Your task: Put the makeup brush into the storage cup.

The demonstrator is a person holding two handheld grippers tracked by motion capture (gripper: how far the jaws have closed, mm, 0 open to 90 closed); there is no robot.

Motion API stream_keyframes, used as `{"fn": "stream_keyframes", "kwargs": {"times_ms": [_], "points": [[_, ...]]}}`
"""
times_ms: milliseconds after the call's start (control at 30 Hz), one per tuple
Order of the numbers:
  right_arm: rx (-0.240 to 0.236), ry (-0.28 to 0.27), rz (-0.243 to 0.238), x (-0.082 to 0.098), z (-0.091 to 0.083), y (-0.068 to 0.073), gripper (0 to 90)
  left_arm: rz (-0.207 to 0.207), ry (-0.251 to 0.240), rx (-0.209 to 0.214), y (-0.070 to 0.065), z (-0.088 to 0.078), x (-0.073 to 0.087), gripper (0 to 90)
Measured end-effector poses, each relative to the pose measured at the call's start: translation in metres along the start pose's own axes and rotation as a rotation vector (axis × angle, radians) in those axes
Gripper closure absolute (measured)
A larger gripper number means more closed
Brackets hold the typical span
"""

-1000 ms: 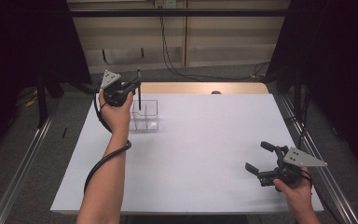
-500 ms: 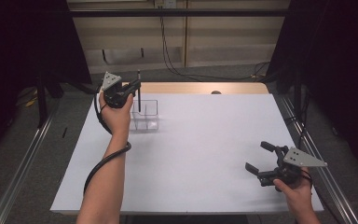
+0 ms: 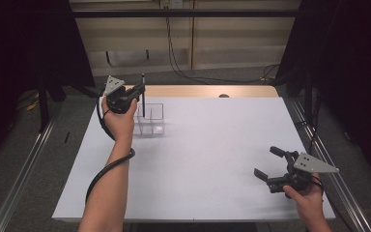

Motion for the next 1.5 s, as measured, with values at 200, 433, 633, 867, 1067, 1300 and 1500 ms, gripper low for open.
{"fn": "stream_keyframes", "kwargs": {"times_ms": [200, 433, 633, 867, 1067, 1300, 1500], "points": [[-0.001, -0.001, -0.002, 0.0, 0.0, 0.001, 0.0, -0.004, 0.002, 0.0, 0.0, -0.001, 0.002, 83.9], [0.0, -0.001, 0.001, 0.0, 0.0, 0.001, 0.0, -0.007, -0.001, -0.003, 0.001, -0.003, 0.004, 83.8], [0.0, -0.001, -0.001, 0.0, 0.0, 0.001, 0.0, -0.015, -0.002, -0.003, 0.001, -0.004, 0.007, 83.9], [-0.002, -0.002, -0.003, 0.0, 0.001, 0.001, 0.0, -0.018, 0.0, -0.007, 0.002, -0.005, 0.01, 83.8], [-0.001, -0.004, -0.003, -0.001, 0.001, 0.001, 0.0, -0.022, 0.005, -0.006, 0.002, -0.005, 0.013, 83.8], [-0.004, -0.002, -0.005, 0.0, 0.001, 0.001, 0.0, -0.015, 0.014, -0.004, 0.0, -0.005, 0.016, 83.8], [-0.003, -0.003, -0.005, -0.001, 0.0, 0.001, 0.0, -0.024, 0.012, -0.007, 0.0, -0.005, 0.018, 83.8]]}}
Point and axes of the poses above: each handheld gripper's, and its own axes: z roughly forward along the jaws, x roughly out of its underside, y roughly to its left, the point moved 8 cm from there along z, roughly forward along the jaws, and after that the axes turned 1 degree about x, right-handed, at the moved point
